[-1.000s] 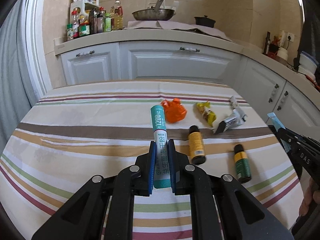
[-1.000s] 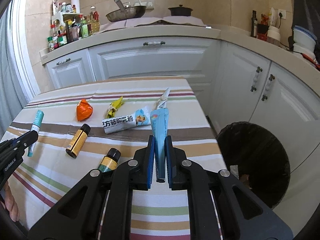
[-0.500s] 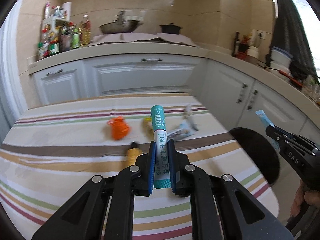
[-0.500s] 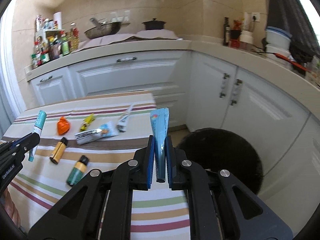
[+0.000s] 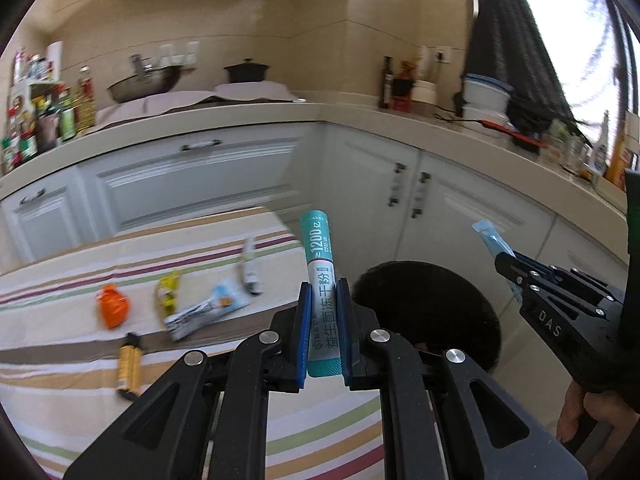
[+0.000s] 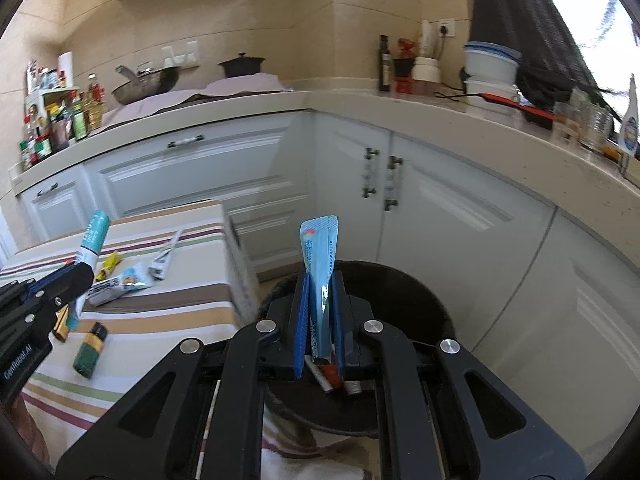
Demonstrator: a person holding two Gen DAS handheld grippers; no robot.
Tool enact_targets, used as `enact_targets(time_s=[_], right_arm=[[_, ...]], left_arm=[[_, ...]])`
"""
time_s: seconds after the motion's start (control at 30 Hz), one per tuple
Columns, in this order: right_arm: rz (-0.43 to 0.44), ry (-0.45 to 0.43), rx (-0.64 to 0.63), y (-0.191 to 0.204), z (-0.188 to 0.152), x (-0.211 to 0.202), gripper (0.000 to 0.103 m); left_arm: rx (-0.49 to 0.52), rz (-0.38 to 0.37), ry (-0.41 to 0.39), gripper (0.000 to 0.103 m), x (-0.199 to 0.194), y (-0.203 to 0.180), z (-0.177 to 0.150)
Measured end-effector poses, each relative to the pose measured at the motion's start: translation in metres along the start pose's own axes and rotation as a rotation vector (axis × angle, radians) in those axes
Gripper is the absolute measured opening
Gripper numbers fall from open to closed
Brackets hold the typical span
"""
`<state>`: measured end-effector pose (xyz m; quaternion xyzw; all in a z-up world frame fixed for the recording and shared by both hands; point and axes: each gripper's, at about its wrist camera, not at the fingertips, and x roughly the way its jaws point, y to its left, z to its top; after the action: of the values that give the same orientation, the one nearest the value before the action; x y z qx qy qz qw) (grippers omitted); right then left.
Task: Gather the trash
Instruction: 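Carry both held tubes over the black bin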
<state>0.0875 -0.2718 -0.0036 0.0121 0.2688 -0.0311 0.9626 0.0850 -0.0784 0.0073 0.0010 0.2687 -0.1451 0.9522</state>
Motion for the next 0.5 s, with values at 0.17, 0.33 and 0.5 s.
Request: enact_targets(time_s=[0.17,0.33,0.5], right_arm=[[-0.031,-0.001,0.023,-0.021,0.0,0.006,0.011],[-0.052,0.0,0.05,-0.04,-0.001,0.013,0.011],[-0.067,0.006,0.075,-0.055,-0.003,0.023,0.011]], left_arm=[[0.043,-0.042,-0.003,0.013,0.015,-0.025,0.006],[0.077,-0.072,-0.003,0.013,0.032,-0.048,0.011],[0.097,-0.086,0.012,0.013,0.049,-0.063,0.013]])
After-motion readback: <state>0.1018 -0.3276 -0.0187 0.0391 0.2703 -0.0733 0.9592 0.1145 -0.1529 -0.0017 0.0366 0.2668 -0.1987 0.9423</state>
